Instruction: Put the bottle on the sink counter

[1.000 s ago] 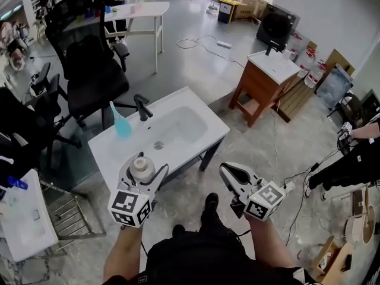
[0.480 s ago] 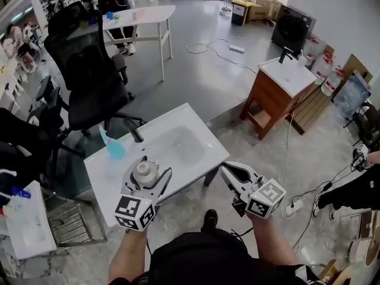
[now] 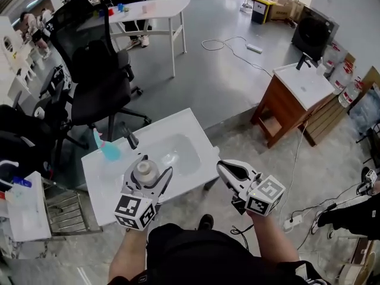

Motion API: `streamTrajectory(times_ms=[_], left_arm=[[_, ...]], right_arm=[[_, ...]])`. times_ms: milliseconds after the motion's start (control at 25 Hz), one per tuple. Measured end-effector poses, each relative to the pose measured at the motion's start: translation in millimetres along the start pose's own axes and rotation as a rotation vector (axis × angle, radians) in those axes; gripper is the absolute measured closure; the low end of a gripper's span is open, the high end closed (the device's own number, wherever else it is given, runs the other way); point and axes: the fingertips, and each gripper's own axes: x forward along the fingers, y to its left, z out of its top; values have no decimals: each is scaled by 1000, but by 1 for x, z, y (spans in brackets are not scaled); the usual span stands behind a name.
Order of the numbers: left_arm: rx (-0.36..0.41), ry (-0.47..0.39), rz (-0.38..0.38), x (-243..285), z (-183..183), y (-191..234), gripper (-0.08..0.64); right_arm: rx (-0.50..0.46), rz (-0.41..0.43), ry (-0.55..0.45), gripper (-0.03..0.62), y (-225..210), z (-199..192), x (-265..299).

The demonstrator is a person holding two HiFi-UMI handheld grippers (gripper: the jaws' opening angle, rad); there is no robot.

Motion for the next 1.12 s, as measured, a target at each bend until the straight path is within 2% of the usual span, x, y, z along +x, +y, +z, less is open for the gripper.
streamTrajectory(times_ms=[160, 320, 520, 720, 1000, 1120], left_arm=[[-3, 15, 18, 12, -2, 13, 227], [1, 0, 22, 22, 2, 31, 227], [-7, -26, 21, 28, 5, 60, 227], [-22, -34, 11, 25, 3, 84, 227], [-37, -14, -16, 27, -13, 93, 227], [-45, 2, -18, 40, -17, 92, 227]], right_arm=[[10, 23, -5, 575, -13, 2, 15], [20, 12, 7, 575, -25, 3, 36], [2, 38, 37, 575, -18, 7, 72], [-4, 26, 60, 575, -8, 10, 103], [-7, 38, 99, 575, 4, -5, 126], [-6, 42, 99, 575, -8, -6, 126]])
